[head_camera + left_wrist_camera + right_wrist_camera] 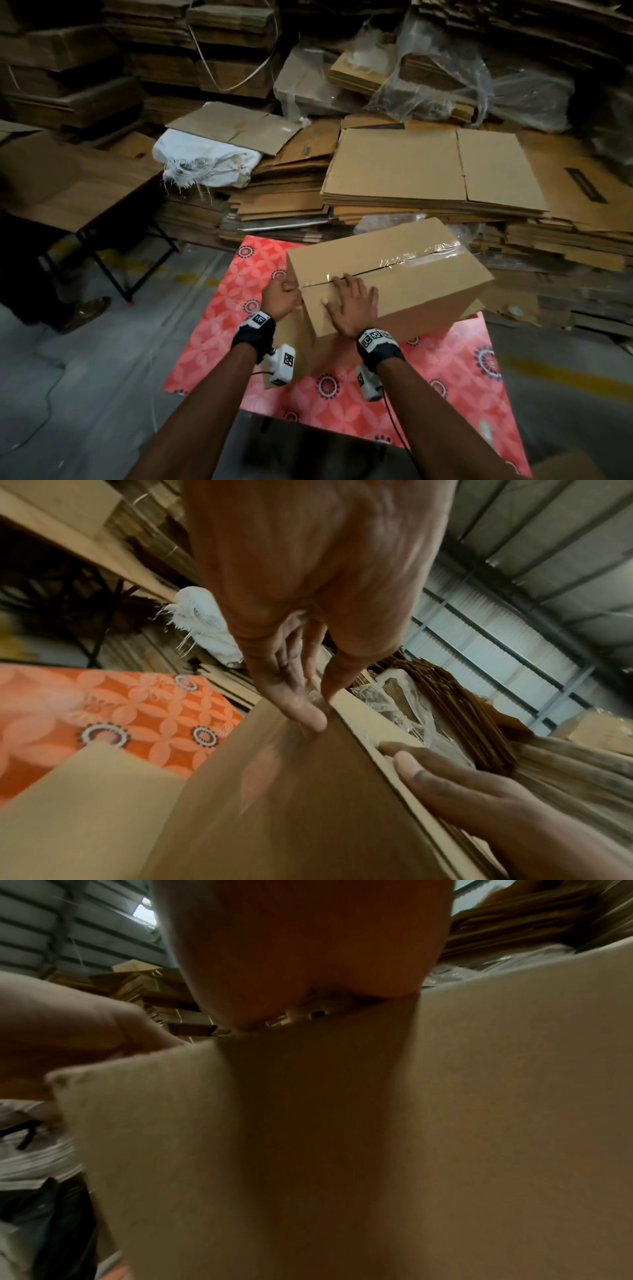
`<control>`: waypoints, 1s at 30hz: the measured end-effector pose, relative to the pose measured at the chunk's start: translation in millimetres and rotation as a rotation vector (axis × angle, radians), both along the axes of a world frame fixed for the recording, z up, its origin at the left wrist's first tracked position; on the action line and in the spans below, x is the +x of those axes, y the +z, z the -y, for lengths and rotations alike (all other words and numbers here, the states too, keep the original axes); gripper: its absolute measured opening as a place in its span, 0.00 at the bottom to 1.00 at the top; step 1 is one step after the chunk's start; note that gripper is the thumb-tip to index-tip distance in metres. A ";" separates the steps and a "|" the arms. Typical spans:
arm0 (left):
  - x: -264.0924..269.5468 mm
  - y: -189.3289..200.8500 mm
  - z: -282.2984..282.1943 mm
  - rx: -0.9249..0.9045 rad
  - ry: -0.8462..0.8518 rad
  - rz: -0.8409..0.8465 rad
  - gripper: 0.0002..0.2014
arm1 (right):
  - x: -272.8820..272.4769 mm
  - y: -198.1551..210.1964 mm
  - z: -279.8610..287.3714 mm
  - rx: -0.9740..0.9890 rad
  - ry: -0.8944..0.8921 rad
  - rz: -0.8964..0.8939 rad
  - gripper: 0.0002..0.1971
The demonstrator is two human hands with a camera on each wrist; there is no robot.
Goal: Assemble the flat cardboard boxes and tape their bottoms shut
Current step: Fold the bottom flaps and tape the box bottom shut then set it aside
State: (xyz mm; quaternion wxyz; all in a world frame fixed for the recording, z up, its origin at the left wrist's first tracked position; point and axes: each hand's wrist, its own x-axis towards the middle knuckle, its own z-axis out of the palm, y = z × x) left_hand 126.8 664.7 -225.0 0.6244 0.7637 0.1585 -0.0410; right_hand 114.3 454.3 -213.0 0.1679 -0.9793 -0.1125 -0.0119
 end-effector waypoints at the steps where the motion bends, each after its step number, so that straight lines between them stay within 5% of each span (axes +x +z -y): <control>1: -5.8 7.4 2.8 -0.030 0.017 -0.017 0.10 | 0.4 0.9 -2.5 -0.004 0.004 -0.024 0.43; 9: -25.6 -4.2 8.2 -0.070 -0.045 -0.016 0.09 | -3.2 -7.9 -25.5 -0.092 0.135 -0.112 0.57; 24: -27.5 -38.8 17.9 -0.009 -0.021 0.121 0.04 | 1.5 -7.9 -22.0 -0.038 0.173 -0.099 0.55; 30: -35.1 -55.0 27.3 0.049 0.029 0.106 0.10 | 0.4 -9.2 -20.5 0.034 0.163 -0.070 0.51</control>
